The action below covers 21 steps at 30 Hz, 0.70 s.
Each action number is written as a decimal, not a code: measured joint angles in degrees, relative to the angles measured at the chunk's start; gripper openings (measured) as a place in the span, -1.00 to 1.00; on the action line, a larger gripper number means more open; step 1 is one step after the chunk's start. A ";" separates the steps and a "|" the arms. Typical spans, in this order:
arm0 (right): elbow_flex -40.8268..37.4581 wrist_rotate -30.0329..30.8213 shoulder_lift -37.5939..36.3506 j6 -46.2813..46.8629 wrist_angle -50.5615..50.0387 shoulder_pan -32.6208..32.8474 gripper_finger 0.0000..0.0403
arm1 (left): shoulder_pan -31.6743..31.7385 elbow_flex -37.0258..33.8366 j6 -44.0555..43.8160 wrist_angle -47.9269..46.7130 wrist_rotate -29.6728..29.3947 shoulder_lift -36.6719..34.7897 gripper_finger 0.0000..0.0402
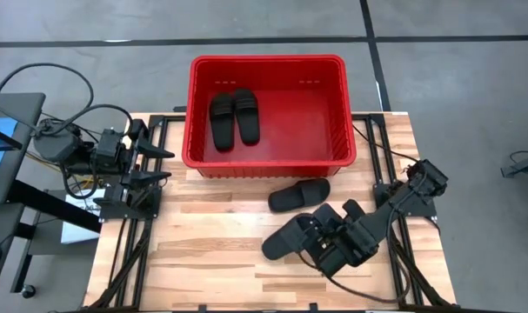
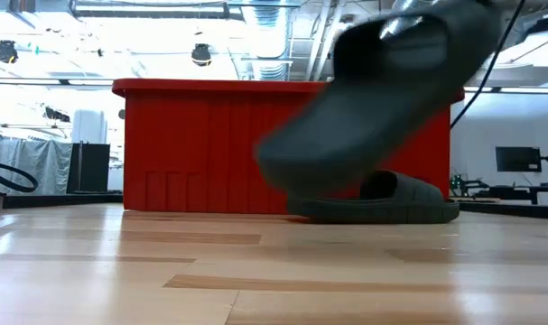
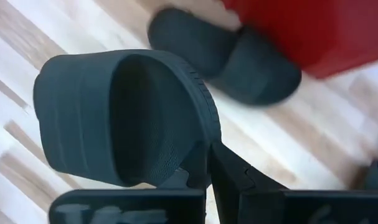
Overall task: Pick and place slides into bin
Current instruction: Put the black slide into the red bin
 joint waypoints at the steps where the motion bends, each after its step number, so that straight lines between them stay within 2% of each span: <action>1: 0.79 0.87 0.00 -1.24 -0.02 -0.50 -1.00 | 0.00 0.00 0.00 -0.03 0.00 0.00 -0.02; 13: 11.78 8.46 -0.02 -19.23 -0.01 -6.10 -1.00 | 0.00 0.00 -0.93 -0.24 0.00 -0.04 -0.02; 21: 18.60 10.27 -0.02 -31.03 -0.01 -10.48 -1.00 | 0.00 0.00 -1.34 -0.20 0.00 -0.04 -0.02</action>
